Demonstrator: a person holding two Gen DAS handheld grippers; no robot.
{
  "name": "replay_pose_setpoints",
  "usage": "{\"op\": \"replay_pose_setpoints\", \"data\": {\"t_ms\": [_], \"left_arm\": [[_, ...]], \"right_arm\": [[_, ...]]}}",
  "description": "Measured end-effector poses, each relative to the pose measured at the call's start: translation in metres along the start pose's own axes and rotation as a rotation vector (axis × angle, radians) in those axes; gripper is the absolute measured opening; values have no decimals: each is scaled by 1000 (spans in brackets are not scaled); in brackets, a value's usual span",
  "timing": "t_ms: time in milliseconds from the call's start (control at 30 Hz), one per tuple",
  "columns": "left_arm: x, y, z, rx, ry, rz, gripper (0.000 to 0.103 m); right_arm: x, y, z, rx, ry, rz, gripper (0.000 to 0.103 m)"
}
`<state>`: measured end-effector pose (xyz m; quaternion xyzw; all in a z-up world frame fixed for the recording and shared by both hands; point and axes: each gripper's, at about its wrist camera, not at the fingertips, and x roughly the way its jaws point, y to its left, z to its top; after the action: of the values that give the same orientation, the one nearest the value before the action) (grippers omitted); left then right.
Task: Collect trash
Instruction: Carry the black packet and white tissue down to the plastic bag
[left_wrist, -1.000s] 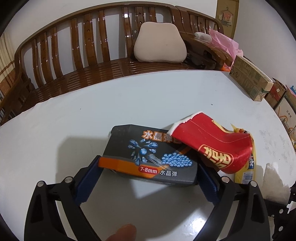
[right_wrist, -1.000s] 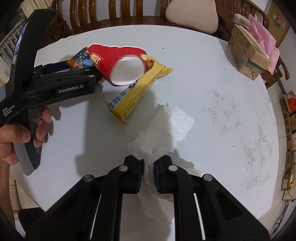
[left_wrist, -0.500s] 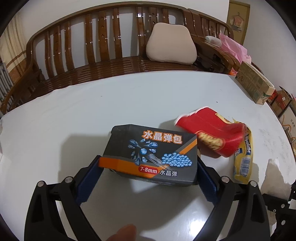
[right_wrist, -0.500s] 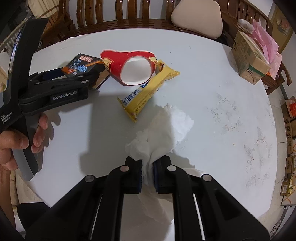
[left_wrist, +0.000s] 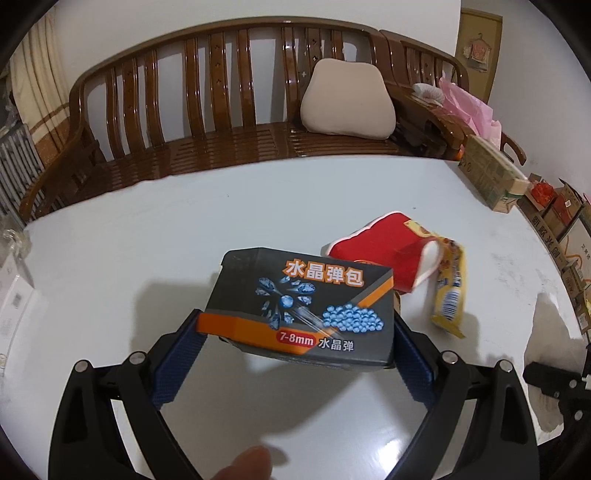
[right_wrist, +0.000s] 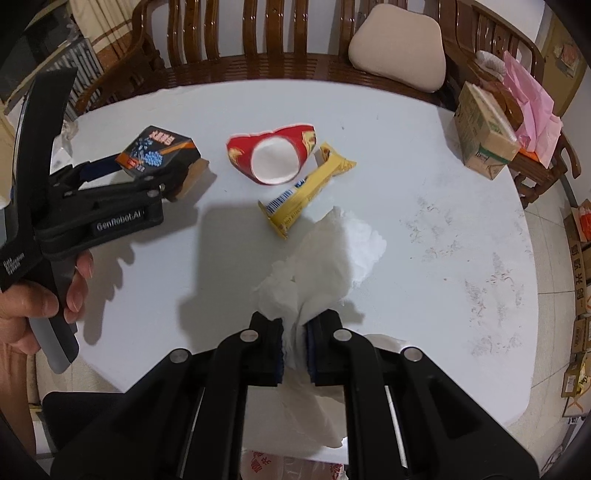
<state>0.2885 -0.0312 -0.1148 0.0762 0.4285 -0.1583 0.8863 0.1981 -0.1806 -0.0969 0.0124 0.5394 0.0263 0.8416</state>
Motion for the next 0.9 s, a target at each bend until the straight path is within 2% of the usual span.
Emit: {"op": "replay_pose_setpoints", "data": {"t_ms": [233, 500, 700, 900], "left_arm": [[-45, -8, -3, -12, -24, 11, 91], [-102, -35, -13, 15, -59, 35, 91], [-143, -52, -18, -3, -94, 39, 91], [-181, -67, -40, -16, -122, 33, 91]], "right_arm": [[-40, 3, -3, -15, -53, 23, 9], [-94, 1, -16, -36, -122, 49, 9], [-130, -6, -28, -53, -164, 60, 9], [-162, -16, -53, -68, -200, 78, 9]]}}
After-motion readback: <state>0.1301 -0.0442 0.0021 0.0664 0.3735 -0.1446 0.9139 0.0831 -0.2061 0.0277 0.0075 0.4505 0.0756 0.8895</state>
